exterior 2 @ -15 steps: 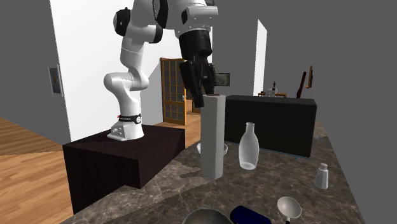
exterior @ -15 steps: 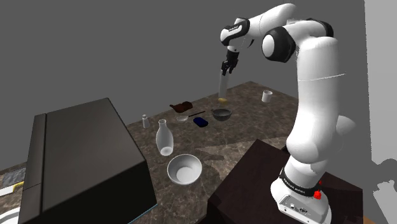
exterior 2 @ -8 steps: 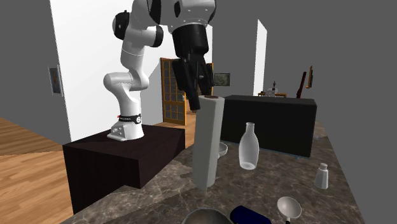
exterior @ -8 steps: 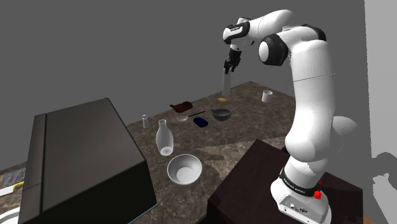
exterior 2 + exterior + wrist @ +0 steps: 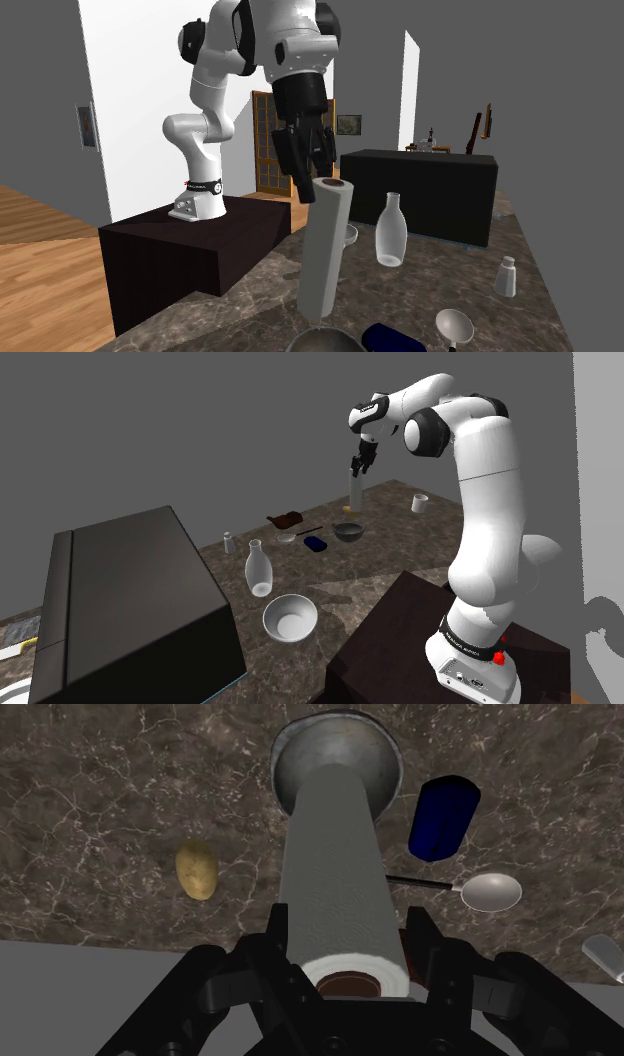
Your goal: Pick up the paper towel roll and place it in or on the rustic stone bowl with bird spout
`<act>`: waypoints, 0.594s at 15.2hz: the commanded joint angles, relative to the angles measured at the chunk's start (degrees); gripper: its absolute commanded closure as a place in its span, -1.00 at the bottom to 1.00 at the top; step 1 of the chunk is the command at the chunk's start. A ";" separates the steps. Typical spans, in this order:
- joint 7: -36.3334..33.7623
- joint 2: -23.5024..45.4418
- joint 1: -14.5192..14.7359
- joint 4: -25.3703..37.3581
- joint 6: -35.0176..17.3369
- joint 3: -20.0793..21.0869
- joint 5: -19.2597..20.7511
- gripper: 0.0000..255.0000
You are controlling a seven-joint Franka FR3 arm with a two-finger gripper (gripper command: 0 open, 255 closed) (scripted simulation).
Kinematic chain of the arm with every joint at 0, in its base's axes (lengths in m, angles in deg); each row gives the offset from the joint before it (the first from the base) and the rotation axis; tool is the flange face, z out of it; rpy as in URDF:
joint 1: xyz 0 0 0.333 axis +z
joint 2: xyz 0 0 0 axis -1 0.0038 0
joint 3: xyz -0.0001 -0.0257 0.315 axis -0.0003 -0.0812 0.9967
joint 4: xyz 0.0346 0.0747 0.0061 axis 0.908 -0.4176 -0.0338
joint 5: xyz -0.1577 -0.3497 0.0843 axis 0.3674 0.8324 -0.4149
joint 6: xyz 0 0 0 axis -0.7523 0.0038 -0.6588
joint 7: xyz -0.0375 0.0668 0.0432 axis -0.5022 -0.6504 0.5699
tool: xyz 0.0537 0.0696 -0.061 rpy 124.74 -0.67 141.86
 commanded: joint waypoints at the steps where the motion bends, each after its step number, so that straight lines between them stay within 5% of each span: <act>1: 0.26 0.28 0.07 -1.13 -1.40 0.12 -0.21 1.00; 9: 1.38 2.29 -0.02 -4.12 -6.29 0.72 -1.26 1.00</act>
